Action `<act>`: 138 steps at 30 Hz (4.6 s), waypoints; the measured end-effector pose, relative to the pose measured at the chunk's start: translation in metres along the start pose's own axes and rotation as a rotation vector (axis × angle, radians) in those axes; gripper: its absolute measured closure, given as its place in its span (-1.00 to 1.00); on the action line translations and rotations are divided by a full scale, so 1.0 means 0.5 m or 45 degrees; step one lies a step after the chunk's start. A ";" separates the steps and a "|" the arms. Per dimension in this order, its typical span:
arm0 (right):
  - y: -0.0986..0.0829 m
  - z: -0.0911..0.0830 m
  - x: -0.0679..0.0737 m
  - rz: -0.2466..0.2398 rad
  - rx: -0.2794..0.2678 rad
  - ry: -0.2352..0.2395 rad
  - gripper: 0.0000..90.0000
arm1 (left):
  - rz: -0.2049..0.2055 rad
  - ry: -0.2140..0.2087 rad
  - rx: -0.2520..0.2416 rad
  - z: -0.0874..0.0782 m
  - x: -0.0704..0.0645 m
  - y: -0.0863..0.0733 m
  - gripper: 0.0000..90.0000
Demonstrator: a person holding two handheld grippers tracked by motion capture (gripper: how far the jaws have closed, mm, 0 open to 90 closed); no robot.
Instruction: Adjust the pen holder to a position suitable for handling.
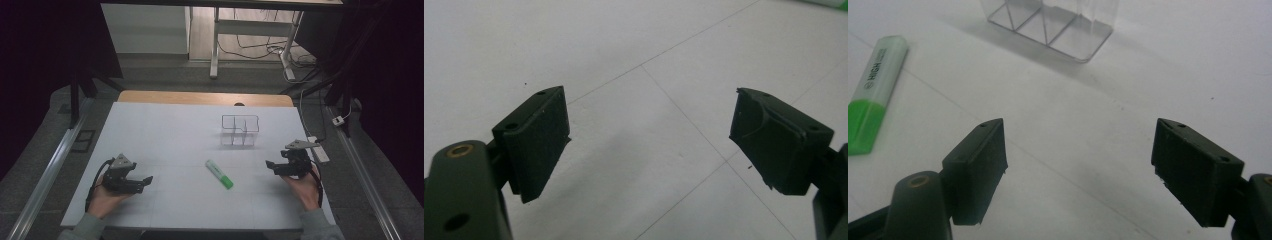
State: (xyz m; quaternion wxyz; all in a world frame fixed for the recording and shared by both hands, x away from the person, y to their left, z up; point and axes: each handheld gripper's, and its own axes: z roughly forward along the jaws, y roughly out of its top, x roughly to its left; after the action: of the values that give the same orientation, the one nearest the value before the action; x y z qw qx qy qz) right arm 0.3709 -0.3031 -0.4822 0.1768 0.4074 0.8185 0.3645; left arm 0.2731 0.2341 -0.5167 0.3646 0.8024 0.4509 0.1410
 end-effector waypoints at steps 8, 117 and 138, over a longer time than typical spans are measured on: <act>0.030 0.015 -0.014 0.003 -0.014 -0.090 -0.34 | -0.002 0.004 0.000 0.001 0.001 0.000 -0.65; 0.174 0.225 0.031 -0.006 -0.041 0.007 0.99 | 0.003 0.018 0.030 0.013 0.006 -0.004 -0.65; 0.196 0.255 0.079 -0.058 -0.039 0.054 0.99 | 0.006 0.024 0.029 0.013 0.005 -0.003 -0.65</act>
State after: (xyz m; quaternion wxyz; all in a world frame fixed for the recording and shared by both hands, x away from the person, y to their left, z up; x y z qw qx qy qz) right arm 0.4746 -0.1741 -0.4949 0.1741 0.3781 0.8254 0.3814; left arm 0.2774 0.2338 -0.5228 0.3508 0.8063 0.4539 0.1442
